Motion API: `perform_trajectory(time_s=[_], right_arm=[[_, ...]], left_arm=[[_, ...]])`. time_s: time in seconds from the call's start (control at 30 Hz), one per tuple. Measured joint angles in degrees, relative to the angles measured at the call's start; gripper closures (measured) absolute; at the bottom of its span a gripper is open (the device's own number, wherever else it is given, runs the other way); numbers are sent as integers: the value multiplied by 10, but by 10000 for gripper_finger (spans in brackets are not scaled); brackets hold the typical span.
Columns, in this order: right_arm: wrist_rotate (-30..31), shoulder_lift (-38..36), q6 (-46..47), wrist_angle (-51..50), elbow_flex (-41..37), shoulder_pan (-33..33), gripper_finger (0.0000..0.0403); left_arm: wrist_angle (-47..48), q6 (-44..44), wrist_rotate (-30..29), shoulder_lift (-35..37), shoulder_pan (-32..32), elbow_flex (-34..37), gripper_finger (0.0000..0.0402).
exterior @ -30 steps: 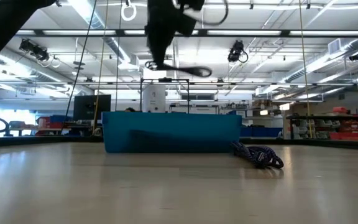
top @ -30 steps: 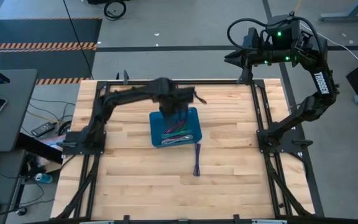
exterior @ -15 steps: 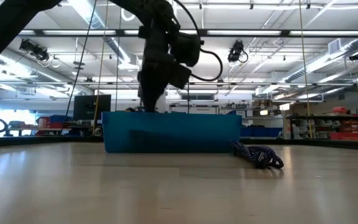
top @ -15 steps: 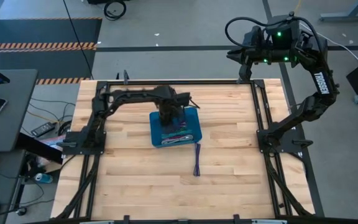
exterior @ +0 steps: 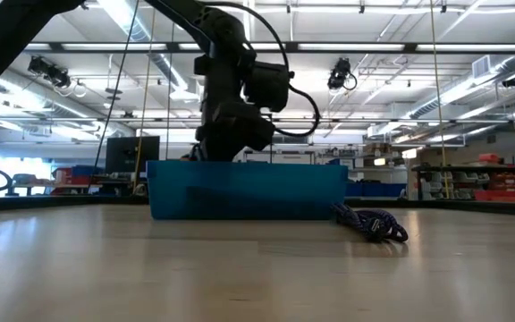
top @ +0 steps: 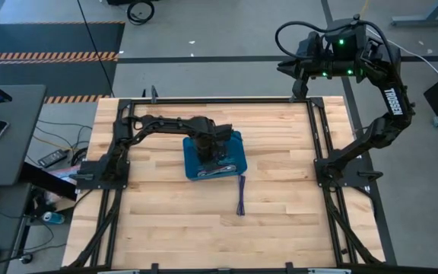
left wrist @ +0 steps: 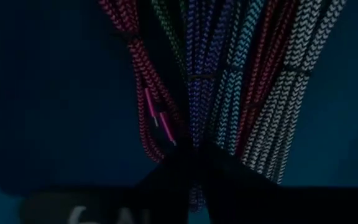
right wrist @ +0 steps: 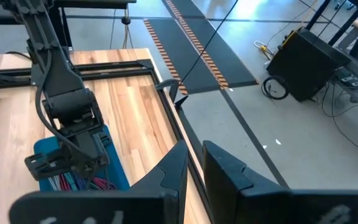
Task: Pick and place USB-C Cables
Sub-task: Put the left black purple charger cable into the blue bin, then put the black purple charger cable into the blue bin
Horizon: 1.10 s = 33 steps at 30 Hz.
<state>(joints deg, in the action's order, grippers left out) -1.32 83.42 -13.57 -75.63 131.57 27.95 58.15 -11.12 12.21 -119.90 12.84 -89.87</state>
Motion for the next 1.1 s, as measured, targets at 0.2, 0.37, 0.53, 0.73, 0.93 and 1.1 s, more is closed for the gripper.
perform_trajectory(time_s=[0.2, 0.37, 0.53, 0.73, 0.93, 1.1], right_arm=[[0, 0, -1, -9, 0, 0, 347], [0, 0, -1, -21, 0, 0, 347], [1, 0, -8, -34, 0, 0, 347], [106, 0, -74, -33, 0, 8, 347], [204, 0, -93, -33, 0, 53, 347], [206, 0, -106, -33, 0, 97, 347]], left_arm=[[-5, -50, -1, 0, 6, -22, 299], [12, -70, -1, 0, 9, -77, 258], [44, -104, -1, 0, 8, -145, 231], [52, -213, -13, 0, -28, -227, 211], [14, -367, -75, 0, -108, -241, 202], [-21, -561, -165, 0, -179, -241, 202]])
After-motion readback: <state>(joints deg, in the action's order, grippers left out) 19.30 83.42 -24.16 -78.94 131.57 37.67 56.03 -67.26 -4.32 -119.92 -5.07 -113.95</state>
